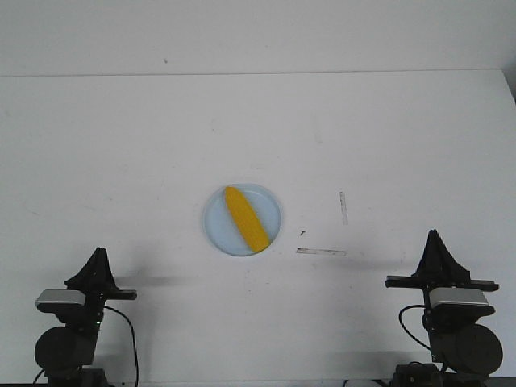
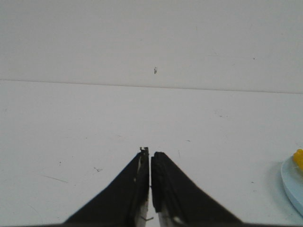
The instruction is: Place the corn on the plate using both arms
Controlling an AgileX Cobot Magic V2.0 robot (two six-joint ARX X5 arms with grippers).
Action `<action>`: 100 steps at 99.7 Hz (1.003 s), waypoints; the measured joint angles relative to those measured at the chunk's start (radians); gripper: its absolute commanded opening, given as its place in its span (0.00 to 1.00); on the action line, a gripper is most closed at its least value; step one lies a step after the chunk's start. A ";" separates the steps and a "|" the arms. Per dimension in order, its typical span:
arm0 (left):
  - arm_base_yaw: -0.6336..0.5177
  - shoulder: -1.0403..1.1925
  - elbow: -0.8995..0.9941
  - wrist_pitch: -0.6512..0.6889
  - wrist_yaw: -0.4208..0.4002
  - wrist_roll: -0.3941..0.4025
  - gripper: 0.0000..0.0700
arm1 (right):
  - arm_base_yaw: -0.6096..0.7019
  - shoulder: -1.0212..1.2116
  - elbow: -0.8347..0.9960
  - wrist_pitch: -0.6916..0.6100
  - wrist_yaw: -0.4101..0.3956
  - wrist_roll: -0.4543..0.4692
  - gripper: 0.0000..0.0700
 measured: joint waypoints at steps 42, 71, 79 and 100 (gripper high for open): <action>0.000 0.000 0.000 0.000 0.000 0.000 0.00 | 0.053 -0.072 -0.081 -0.031 -0.045 -0.015 0.01; 0.000 0.000 0.000 0.000 0.000 0.000 0.00 | 0.053 -0.137 -0.224 -0.016 -0.048 -0.019 0.01; 0.000 0.000 0.000 0.000 0.000 0.000 0.00 | 0.053 -0.137 -0.261 0.018 -0.049 -0.019 0.01; 0.000 0.000 0.000 0.000 0.000 0.000 0.00 | 0.053 -0.137 -0.331 0.074 -0.053 -0.019 0.01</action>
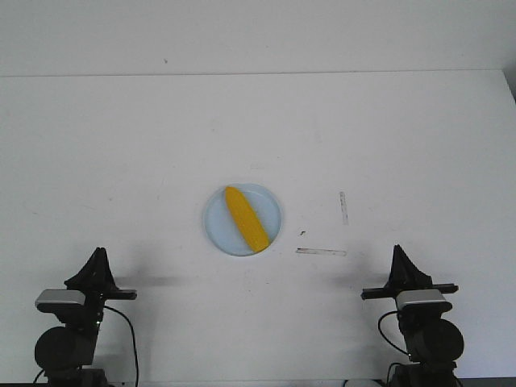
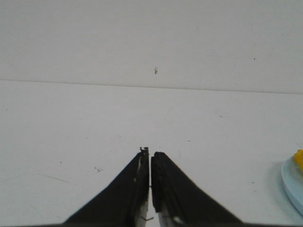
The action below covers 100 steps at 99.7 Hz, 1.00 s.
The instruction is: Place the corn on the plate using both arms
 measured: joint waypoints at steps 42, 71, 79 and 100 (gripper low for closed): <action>0.000 0.000 0.000 0.000 0.000 0.000 0.00 | 0.000 -0.001 0.000 0.043 0.000 0.000 0.01; 0.000 0.000 0.000 0.000 0.000 0.000 0.00 | 0.000 -0.001 0.000 0.045 0.000 0.000 0.01; 0.000 0.000 0.000 0.000 0.000 0.000 0.00 | 0.000 -0.001 0.000 0.045 0.000 0.000 0.01; 0.000 0.000 0.000 0.000 0.000 0.000 0.00 | 0.000 -0.001 0.000 0.045 0.000 0.000 0.01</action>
